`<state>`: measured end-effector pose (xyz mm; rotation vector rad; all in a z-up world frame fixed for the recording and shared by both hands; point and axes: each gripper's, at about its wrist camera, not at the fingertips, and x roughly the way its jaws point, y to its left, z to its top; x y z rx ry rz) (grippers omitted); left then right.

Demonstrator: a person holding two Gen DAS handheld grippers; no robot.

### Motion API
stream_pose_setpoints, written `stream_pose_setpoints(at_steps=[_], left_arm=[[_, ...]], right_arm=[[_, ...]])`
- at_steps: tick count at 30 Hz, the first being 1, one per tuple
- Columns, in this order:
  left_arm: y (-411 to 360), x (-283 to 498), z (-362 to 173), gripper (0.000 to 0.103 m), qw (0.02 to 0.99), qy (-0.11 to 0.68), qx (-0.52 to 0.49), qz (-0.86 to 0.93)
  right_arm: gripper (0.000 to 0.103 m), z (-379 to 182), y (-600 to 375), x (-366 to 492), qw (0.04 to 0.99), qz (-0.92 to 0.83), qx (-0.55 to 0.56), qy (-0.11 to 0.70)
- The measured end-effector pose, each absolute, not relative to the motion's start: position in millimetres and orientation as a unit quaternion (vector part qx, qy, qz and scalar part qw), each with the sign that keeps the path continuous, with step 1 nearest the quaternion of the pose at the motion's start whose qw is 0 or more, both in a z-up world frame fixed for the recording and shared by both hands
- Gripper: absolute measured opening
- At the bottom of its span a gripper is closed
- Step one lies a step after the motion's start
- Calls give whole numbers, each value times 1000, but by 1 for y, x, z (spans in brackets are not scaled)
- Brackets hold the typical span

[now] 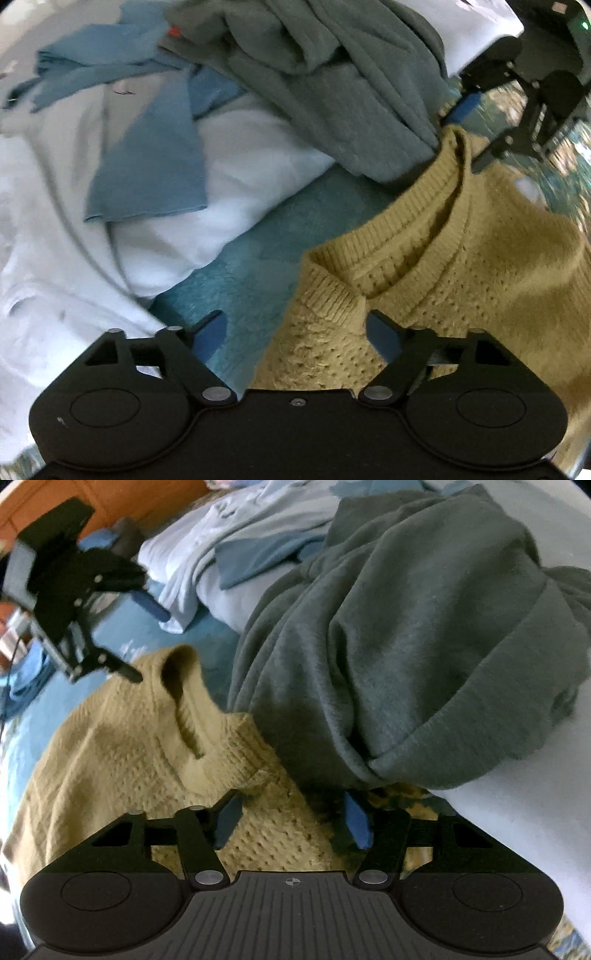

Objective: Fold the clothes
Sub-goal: 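Move both grippers toward the sweater collar near the clothes pile, then grasp the yellow sweater at both shoulders beside the collar with both grippers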

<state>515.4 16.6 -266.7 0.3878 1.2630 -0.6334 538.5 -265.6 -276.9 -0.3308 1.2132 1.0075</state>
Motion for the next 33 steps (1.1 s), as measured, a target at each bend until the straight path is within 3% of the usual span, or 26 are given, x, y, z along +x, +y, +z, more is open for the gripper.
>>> stream_pose_setpoints(at_steps=[2, 10, 15, 19, 22, 33], left_arm=[[18, 523, -271, 64, 729, 585, 179, -307], [23, 547, -289, 59, 683, 620, 160, -351], [12, 545, -300, 37, 666, 635, 167, -354], [11, 535, -293, 20, 677, 624, 163, -354], [10, 525, -283, 12, 691, 608, 166, -353], [11, 461, -200, 10, 741, 550, 157, -352]], right_arm=[[44, -279, -267, 540, 683, 460, -152, 547], [32, -286, -272, 540, 656, 483, -161, 557], [24, -288, -268, 539, 656, 475, -171, 561], [11, -290, -259, 539, 660, 459, -177, 568], [9, -285, -258, 535, 671, 440, -174, 570], [8, -229, -276, 480, 733, 375, -125, 553]])
